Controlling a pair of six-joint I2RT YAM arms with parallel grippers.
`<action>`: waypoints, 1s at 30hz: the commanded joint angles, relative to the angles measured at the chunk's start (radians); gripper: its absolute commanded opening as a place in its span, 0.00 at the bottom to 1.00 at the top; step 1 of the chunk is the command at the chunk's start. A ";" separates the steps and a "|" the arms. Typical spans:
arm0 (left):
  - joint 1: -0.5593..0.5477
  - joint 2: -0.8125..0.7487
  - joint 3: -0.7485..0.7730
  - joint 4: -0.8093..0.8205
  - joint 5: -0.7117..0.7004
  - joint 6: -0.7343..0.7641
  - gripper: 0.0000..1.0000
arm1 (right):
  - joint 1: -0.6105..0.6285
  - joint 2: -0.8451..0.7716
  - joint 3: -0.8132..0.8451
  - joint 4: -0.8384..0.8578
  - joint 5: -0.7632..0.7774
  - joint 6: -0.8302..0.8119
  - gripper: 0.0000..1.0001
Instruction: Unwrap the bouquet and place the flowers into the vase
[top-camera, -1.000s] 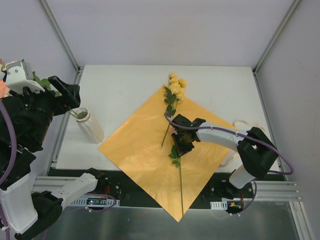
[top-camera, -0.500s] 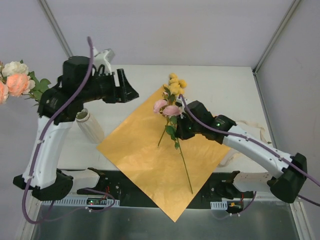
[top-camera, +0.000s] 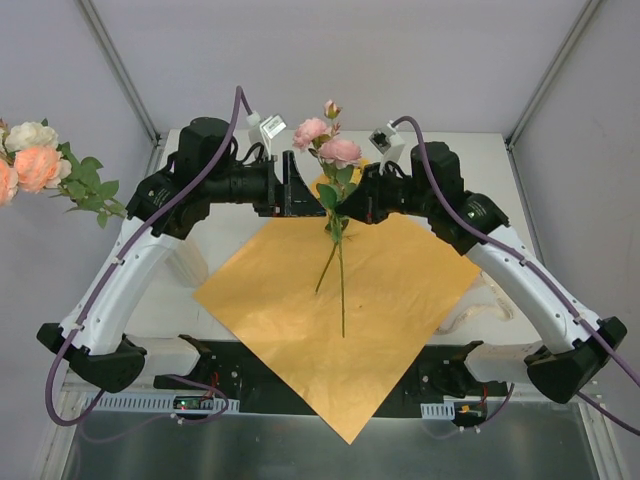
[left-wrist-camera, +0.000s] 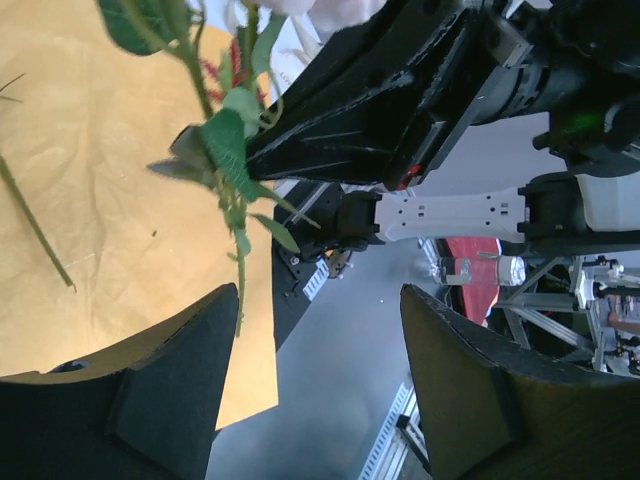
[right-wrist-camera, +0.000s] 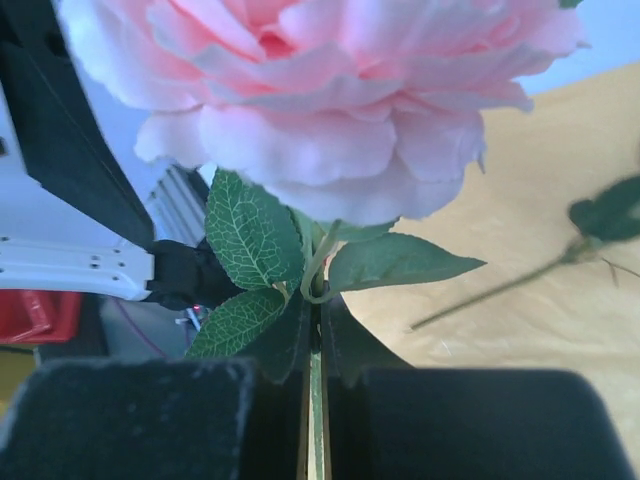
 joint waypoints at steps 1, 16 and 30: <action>-0.021 0.006 0.014 0.096 0.008 -0.063 0.64 | -0.004 0.037 0.080 0.130 -0.245 0.053 0.00; -0.019 0.022 0.040 0.108 -0.089 -0.103 0.62 | 0.052 0.024 0.064 0.250 -0.340 0.109 0.00; -0.016 -0.086 0.161 -0.019 -0.448 0.127 0.00 | 0.067 0.016 0.115 0.050 -0.157 0.017 0.61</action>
